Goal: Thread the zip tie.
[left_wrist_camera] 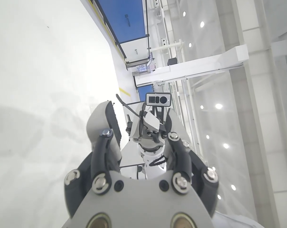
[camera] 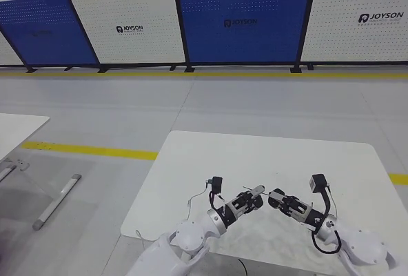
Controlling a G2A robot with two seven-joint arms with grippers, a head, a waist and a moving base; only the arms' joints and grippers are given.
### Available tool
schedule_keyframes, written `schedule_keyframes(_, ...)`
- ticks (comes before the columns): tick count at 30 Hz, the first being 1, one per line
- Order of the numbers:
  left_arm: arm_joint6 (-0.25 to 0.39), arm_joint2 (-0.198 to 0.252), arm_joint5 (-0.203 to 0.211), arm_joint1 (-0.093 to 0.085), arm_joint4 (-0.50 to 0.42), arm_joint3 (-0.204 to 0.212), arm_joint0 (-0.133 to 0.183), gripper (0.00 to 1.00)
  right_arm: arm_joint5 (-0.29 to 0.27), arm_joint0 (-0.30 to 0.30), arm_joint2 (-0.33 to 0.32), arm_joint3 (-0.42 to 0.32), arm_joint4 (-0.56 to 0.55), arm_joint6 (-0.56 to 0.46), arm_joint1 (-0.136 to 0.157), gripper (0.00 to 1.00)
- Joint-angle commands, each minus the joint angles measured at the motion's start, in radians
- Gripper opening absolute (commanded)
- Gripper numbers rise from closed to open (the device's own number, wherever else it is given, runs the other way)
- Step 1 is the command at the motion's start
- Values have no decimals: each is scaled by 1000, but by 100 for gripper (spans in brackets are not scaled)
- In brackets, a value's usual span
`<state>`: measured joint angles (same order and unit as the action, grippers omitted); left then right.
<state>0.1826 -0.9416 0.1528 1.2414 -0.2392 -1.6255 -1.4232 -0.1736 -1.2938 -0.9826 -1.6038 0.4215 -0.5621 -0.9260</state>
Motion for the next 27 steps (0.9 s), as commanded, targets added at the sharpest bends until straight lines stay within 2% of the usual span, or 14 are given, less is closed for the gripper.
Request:
schedule_keyframes(1, 0, 1, -5, 0, 0, 1, 2, 2, 0, 0, 0, 0, 0, 0, 0, 0)
schedule_keyframes(9, -6, 5, -20, 3, 6, 4, 11, 0, 0, 0, 0, 0, 0, 0, 0, 0)
schedule_keyframes(22, -5, 13, -9, 5, 30, 9, 12, 0, 3, -5, -1, -6, -5, 11, -2, 0)
schedule_keyframes(24, -9, 16, -9, 6, 39, 6, 9, 0, 6, -11, -8, -10, -9, 10, -3, 47)
schedule_keyframes(25, -10, 17, -9, 6, 41, 5, 8, 0, 6, -13, -12, -10, -9, 8, -3, 82)
schedule_keyframes(26, -11, 16, -9, 5, 43, 3, 7, 0, 5, -16, -17, -9, -7, 6, -3, 100)
schedule_keyframes(27, -13, 15, -9, 5, 44, 1, 6, 0, 4, -19, -22, -9, -3, 4, -3, 100)
